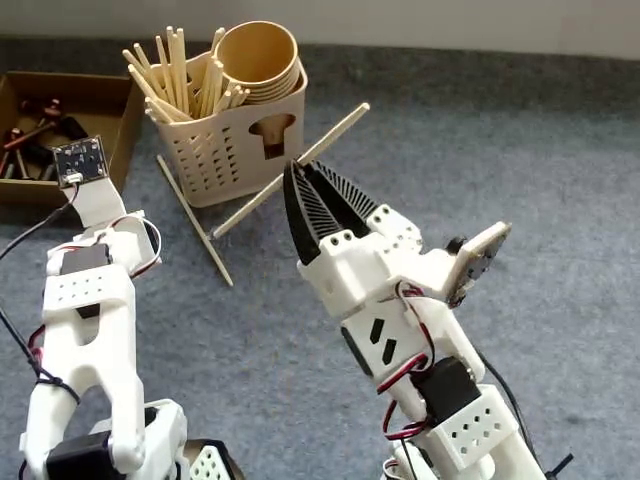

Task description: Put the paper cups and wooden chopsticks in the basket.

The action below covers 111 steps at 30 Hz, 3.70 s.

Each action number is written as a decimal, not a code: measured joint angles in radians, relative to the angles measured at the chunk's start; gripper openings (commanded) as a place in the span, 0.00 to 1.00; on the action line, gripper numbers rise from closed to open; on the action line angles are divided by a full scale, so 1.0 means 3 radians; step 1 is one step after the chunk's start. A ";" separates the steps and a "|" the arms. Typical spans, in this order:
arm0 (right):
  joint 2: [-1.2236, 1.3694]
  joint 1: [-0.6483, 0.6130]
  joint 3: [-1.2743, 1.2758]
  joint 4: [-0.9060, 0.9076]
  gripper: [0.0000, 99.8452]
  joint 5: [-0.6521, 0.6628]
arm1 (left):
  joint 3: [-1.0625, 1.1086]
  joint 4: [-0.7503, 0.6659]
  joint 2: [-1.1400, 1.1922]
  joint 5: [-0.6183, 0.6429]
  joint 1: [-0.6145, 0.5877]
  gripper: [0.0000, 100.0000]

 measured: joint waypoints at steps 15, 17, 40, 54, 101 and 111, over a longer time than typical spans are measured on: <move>0.0225 0.0005 -0.0061 -0.0926 0.01 0.0404 | 0.0000 0.0000 0.0000 0.0000 0.0000 0.00; 0.0465 0.0015 -0.0189 -0.1002 0.01 0.0404 | 0.0000 0.0000 0.0000 0.0000 0.0000 0.00; 0.3483 -0.0015 -0.2128 -0.1606 0.01 0.1227 | 0.0000 0.0000 0.0000 0.0000 0.0000 0.00; 0.3872 -0.0097 -0.2128 -0.1918 0.10 0.1432 | 0.0000 0.0000 0.0000 0.0000 0.0000 0.00; 0.1586 -0.0307 -0.0527 0.0941 0.01 0.1432 | 0.0000 -0.0061 0.0000 0.0000 -0.0107 0.00; 0.1637 -0.0854 -0.0455 0.1437 0.09 0.1437 | 0.0000 -0.0066 0.0000 0.0000 -0.0184 0.00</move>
